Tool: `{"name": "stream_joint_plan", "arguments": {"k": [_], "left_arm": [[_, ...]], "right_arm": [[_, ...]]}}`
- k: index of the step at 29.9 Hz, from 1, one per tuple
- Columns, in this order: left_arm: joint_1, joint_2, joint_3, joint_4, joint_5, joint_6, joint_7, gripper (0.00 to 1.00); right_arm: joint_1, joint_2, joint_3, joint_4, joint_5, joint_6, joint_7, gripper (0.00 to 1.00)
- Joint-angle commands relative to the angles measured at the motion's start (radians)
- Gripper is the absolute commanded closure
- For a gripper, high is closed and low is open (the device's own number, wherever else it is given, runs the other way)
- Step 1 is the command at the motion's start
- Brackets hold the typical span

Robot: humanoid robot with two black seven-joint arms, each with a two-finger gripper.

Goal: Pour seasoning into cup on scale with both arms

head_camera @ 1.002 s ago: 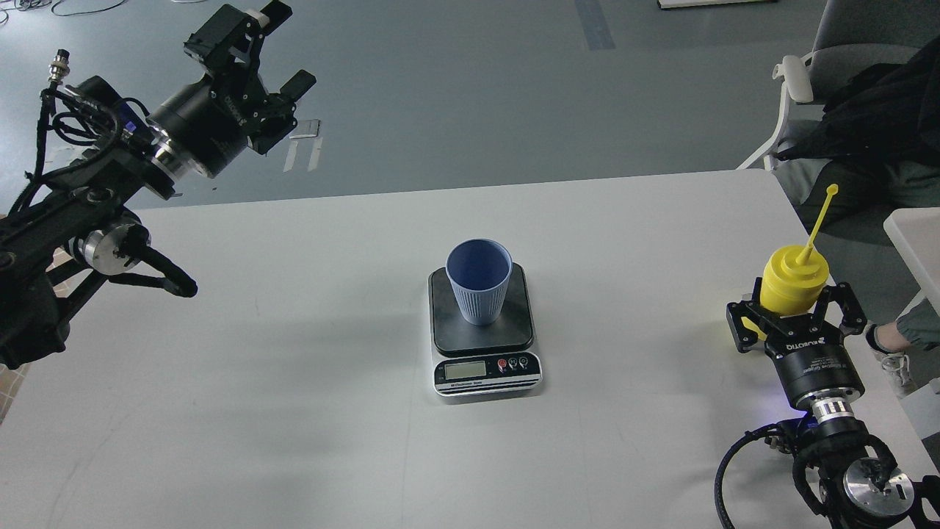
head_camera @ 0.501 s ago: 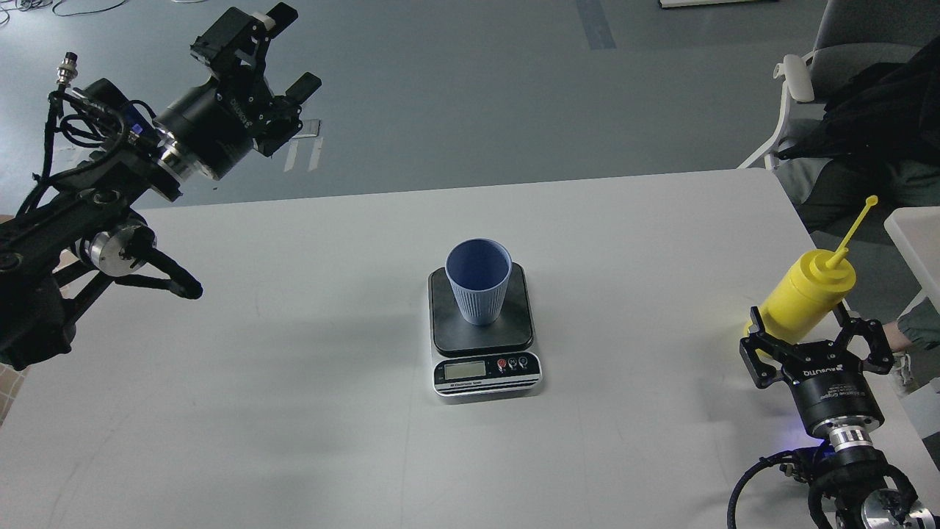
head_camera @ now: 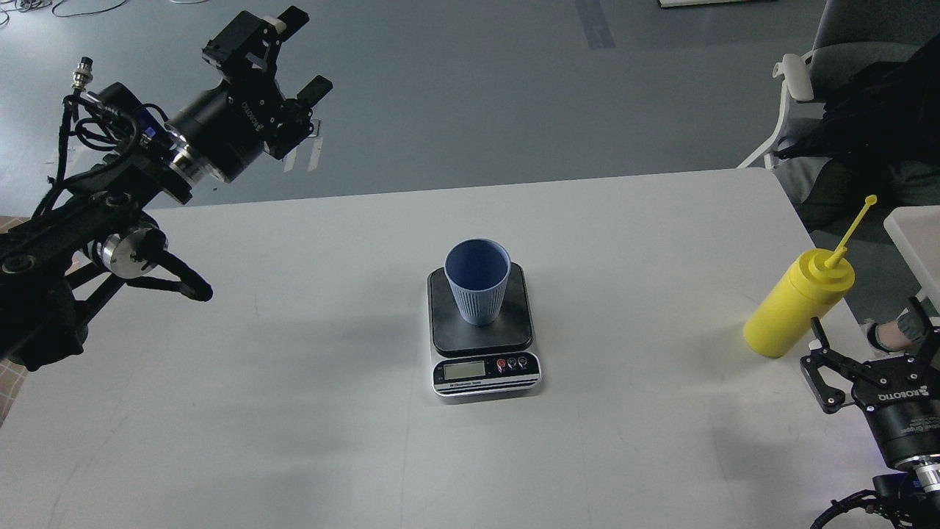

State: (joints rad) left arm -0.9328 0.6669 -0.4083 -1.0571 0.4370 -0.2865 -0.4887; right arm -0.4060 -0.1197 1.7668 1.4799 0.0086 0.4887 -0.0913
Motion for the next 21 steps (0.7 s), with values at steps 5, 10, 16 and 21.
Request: {"name": "stream_joint_plan", "arguments": {"k": [5,10,16,21], "left_arm": [[-0.001,0.0,-0.01,-0.001,-0.004,0.0,0.0,0.02],[-0.003,0.003,-0.069,0.0,-0.008,-0.011,0.0,0.02],[-0.066,-0.001,-0.089,0.009,-0.021,-0.016,0.0,0.02],[-0.145,-0.05,-0.089,0.055,-0.058,-0.071,0.0,0.02]], "right_arm": [[0.004,-0.205,0.12,0.163,0.001,0.0,-0.001,0.0],[0.143,-0.368,0.194,0.161,0.001,0.0,-0.004,0.01],[0.47,-0.494,0.169,0.135,-0.024,0.0,-0.039,0.01],[0.873,-0.489,-0.118,0.061,-0.048,0.0,-0.079,0.01]]}}
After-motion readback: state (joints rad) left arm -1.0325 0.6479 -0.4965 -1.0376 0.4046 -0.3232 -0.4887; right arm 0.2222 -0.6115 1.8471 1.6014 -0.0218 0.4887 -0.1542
